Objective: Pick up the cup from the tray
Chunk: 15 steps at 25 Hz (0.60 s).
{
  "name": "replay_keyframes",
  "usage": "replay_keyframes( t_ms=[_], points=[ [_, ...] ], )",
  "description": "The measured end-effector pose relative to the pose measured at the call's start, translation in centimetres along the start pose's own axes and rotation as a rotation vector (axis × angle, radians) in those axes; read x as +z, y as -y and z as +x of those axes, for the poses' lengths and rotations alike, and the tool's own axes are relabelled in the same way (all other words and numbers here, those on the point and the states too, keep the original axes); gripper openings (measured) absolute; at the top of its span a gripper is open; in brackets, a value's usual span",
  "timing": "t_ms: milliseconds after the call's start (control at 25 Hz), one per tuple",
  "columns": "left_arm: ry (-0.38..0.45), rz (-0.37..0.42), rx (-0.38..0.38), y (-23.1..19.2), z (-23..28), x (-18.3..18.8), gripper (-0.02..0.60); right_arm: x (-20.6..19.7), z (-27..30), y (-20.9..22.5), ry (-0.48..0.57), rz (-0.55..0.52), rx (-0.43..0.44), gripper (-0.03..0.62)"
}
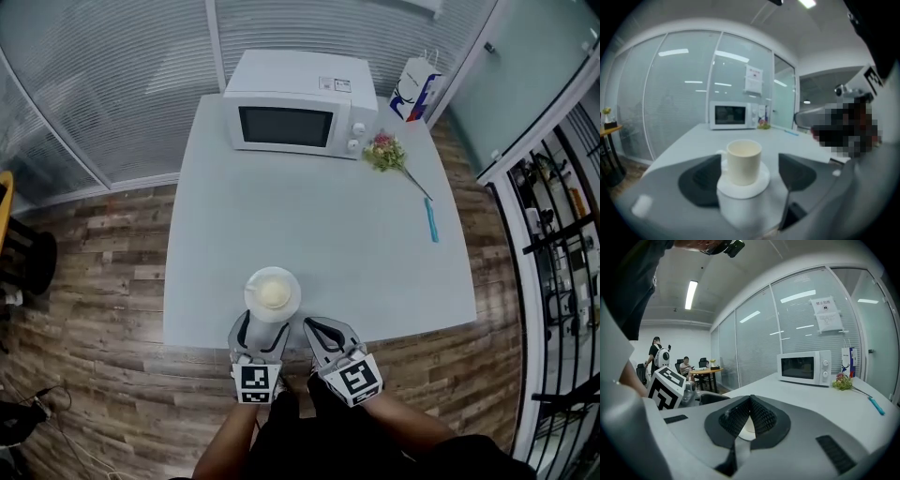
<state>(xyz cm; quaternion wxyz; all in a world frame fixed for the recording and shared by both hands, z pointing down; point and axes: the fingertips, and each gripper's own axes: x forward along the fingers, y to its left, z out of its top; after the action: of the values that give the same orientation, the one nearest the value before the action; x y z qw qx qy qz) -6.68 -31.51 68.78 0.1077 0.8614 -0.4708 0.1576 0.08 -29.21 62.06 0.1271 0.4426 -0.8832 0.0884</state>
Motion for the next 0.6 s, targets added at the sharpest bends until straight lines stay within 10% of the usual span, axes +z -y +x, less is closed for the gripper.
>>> replay_keyframes(
  t_ms=[600],
  points=[
    [-0.126,0.042,0.006,-1.3,7.6,-3.3,0.439,-2.0,2.4,3.9,-0.019,0.085,0.006,-0.011]
  ],
)
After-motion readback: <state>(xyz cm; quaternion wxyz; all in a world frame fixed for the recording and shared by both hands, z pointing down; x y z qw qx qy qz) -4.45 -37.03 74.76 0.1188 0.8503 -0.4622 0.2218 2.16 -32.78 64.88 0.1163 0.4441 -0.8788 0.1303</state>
